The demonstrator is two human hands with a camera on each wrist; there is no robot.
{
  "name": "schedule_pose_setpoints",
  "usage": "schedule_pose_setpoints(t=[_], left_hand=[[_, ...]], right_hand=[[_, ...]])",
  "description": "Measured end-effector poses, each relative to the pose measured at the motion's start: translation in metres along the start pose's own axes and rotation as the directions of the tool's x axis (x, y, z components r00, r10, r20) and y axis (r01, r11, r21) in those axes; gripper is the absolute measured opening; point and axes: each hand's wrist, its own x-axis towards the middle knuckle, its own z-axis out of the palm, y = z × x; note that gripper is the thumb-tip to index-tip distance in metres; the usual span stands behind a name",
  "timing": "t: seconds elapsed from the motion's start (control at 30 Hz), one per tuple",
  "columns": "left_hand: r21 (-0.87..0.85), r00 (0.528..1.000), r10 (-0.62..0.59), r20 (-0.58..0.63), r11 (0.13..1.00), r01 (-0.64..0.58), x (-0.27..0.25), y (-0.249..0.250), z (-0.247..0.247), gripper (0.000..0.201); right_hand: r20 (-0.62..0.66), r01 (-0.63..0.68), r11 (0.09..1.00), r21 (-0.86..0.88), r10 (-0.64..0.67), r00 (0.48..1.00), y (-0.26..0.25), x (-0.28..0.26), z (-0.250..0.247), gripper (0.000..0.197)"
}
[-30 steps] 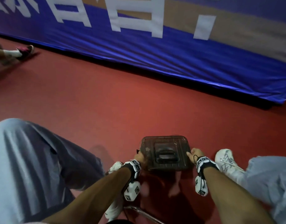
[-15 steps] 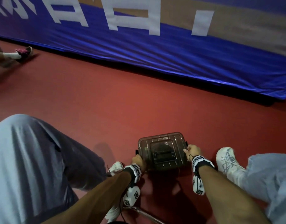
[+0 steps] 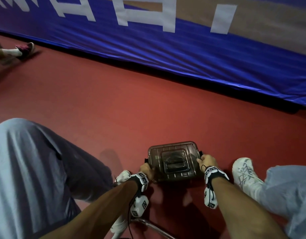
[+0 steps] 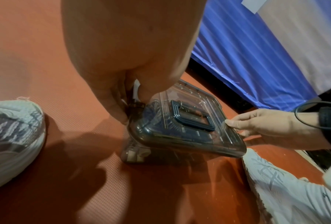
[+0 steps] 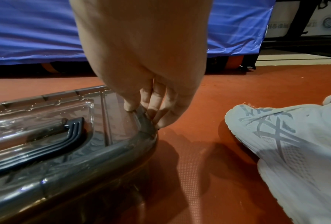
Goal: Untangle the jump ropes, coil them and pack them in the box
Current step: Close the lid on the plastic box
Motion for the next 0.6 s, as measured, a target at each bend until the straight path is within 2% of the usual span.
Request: schedule_pose_setpoints(t=[0.17,0.33,0.6], left_hand=[[-0.083,0.998,-0.002,0.060,0.997,0.007,0.012,-0.011,0.004,0.019],[-0.179,1.000,0.000,-0.001,0.984,0.000,0.006,-0.009,0.001,0.012],[-0.175,0.995,-0.083,-0.064,0.982,0.070,0.023,-0.013,-0.019,0.022]], right_hand=[[0.004,-0.013,1.000,0.018,0.013,1.000,0.003,0.003,0.000,0.033],[0.061,-0.046,0.997,0.057,0.042,0.997,0.005,0.008,-0.003,0.033],[0.282,-0.203,0.964,0.171,0.150,0.948,0.007,0.016,0.000,0.039]])
